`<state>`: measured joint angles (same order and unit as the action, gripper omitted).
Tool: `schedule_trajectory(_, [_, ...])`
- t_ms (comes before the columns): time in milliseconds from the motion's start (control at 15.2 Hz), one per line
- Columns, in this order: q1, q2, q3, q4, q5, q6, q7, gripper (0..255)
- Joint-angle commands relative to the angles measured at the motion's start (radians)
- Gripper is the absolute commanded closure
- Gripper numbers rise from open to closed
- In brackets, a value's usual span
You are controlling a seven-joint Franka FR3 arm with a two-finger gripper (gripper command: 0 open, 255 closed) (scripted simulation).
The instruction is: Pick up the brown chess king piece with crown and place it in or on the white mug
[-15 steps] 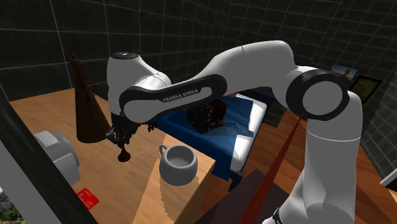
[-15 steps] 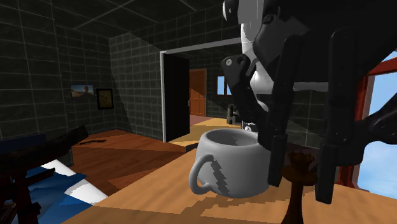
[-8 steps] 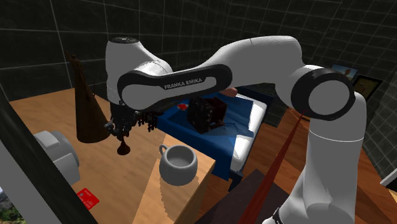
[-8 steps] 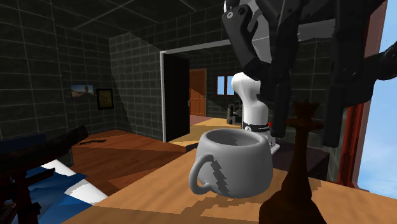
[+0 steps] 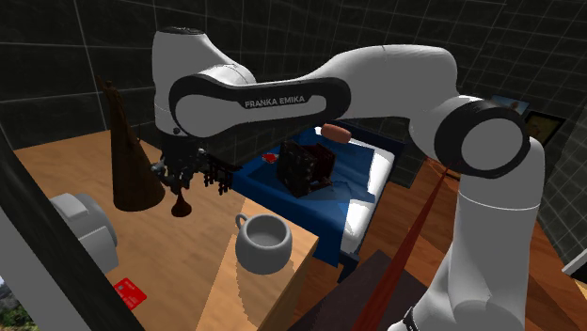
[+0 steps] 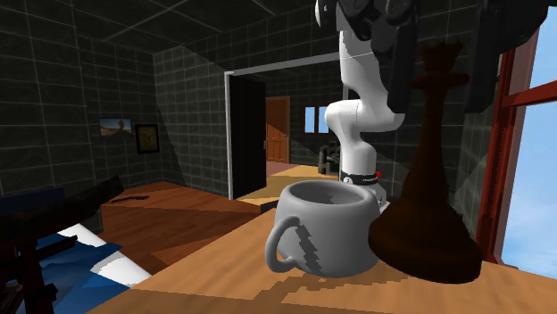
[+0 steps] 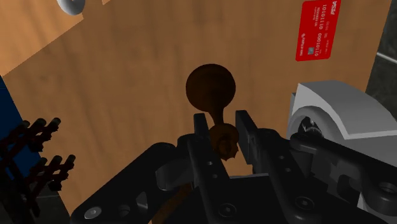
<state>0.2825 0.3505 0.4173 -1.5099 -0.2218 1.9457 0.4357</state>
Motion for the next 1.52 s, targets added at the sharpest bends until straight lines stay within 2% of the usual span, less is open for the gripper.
schedule_trajectory(0, [0.001, -0.003, 0.001, 0.021, 0.003, -0.025, -0.003, 255])
schedule_trajectory(264, [0.004, -0.005, 0.003, 0.063, 0.005, -0.067, -0.008, 255])
schedule_trajectory(528, [-0.069, -0.185, 0.004, -0.154, 0.084, -0.011, -0.072, 255])
schedule_trajectory(792, [-0.119, -0.354, -0.015, -0.331, 0.165, 0.017, -0.154, 255])
schedule_trajectory(1320, [-0.154, -0.669, -0.113, -0.613, 0.284, 0.004, -0.333, 255])
schedule_trajectory(1452, [-0.152, -0.667, -0.113, -0.638, 0.284, 0.031, -0.332, 255])
